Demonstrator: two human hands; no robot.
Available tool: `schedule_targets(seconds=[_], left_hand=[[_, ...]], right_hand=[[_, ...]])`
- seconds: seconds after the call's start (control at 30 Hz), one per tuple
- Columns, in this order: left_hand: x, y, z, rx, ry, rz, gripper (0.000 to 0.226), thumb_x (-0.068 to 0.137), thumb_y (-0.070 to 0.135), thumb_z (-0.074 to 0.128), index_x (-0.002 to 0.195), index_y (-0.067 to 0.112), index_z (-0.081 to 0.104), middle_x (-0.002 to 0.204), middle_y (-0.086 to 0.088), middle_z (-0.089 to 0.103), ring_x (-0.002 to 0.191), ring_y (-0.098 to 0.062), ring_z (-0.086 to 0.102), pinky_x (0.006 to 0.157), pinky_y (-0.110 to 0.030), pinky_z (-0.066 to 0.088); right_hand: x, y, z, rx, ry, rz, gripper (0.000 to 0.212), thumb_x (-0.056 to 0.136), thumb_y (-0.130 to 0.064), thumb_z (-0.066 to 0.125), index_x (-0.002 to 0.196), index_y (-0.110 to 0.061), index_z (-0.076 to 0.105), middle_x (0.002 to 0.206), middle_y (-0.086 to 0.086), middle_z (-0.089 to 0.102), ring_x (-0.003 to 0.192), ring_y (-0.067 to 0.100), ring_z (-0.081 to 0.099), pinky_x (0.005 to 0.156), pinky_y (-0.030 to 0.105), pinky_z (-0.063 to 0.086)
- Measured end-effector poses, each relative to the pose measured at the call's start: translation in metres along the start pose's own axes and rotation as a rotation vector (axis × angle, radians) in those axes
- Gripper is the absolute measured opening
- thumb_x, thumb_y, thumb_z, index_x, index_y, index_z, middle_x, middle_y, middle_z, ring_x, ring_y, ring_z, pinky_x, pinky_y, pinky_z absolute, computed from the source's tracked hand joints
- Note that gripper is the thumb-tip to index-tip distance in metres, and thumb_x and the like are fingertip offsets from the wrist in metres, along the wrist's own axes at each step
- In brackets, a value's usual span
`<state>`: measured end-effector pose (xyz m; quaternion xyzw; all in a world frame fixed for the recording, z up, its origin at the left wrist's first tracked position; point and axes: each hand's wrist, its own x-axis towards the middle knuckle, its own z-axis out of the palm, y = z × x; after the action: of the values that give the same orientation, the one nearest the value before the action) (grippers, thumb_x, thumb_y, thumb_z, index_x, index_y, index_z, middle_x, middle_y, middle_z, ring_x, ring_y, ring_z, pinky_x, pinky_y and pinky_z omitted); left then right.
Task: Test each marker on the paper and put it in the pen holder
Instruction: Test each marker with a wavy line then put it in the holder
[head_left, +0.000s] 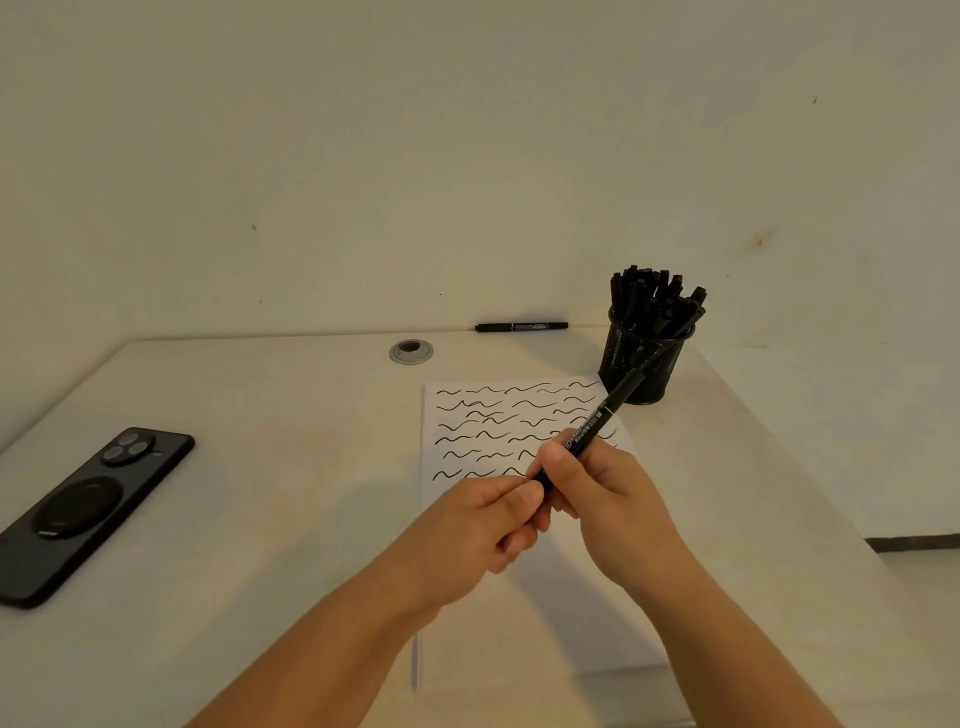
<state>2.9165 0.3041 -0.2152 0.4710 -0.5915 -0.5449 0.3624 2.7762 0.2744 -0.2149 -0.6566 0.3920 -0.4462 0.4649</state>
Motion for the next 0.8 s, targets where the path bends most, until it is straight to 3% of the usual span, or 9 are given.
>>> schedule_targets(seconds=[0.1,0.2,0.3,0.4,0.47,0.67,0.8], left_hand=[[0.001,-0.005,0.006,0.345,0.205,0.074,0.035,0.095,0.030,0.041,0.062,0.032,0.052,0.048,0.011,0.046,0.048,-0.005,0.038,0.049,-0.017,0.031],[0.000,-0.011,0.010,0.726,0.358,0.168,0.023,0.093,0.038,0.040,0.075,0.031,0.052,0.061,0.007,0.056,0.058,-0.011,0.051,0.053,-0.028,0.037],[-0.004,-0.021,0.007,1.104,0.483,0.268,0.021,0.092,0.037,0.043,0.082,0.025,0.056,0.064,0.008,0.061,0.053,-0.016,0.055,0.044,-0.028,0.036],[-0.005,-0.030,-0.006,1.060,0.470,0.155,0.025,0.095,0.044,0.033,0.096,0.028,0.053,0.082,0.010,0.064,0.069,-0.017,0.059,0.056,-0.029,0.041],[0.000,-0.037,-0.019,0.965,0.415,0.089,0.025,0.094,0.044,0.033,0.097,0.028,0.051,0.084,0.010,0.064,0.075,-0.017,0.058,0.065,-0.031,0.045],[0.025,-0.034,-0.029,0.869,0.333,0.129,0.021,0.095,0.037,0.037,0.093,0.025,0.054,0.084,0.016,0.067,0.072,-0.010,0.059,0.064,-0.028,0.046],[0.031,-0.044,-0.029,0.845,0.319,0.130,0.022,0.095,0.039,0.038,0.096,0.025,0.055,0.083,0.017,0.066,0.072,-0.009,0.058,0.064,-0.029,0.046]], right_hand=[[-0.001,0.007,0.007,-0.012,0.134,0.065,0.034,0.093,-0.025,0.048,0.062,-0.022,0.061,0.045,-0.008,0.054,0.047,0.002,0.044,0.052,0.016,0.039],[0.000,0.014,0.017,0.000,0.245,0.138,0.033,0.092,-0.028,0.050,0.062,-0.020,0.061,0.043,-0.009,0.053,0.044,0.001,0.044,0.048,0.014,0.038],[0.012,0.021,-0.004,0.212,0.546,0.314,0.033,0.092,-0.032,0.049,0.064,-0.017,0.058,0.043,-0.008,0.044,0.041,0.007,0.038,0.050,0.023,0.034],[0.016,0.023,-0.038,0.245,0.679,0.327,0.032,0.092,-0.035,0.047,0.068,-0.016,0.057,0.043,-0.009,0.042,0.037,0.003,0.034,0.053,0.025,0.035],[0.015,0.029,-0.044,0.129,0.628,0.276,0.030,0.090,-0.034,0.051,0.069,-0.015,0.060,0.040,-0.009,0.046,0.037,0.002,0.038,0.051,0.025,0.034],[0.016,0.042,-0.045,-0.072,0.304,0.198,0.014,0.086,-0.016,0.060,0.073,-0.014,0.066,0.053,-0.002,0.065,0.046,0.002,0.054,0.046,0.011,0.041],[0.005,0.055,-0.051,-0.084,0.293,0.212,0.017,0.086,-0.009,0.057,0.071,-0.015,0.062,0.057,0.002,0.068,0.049,0.003,0.055,0.048,0.009,0.040]])
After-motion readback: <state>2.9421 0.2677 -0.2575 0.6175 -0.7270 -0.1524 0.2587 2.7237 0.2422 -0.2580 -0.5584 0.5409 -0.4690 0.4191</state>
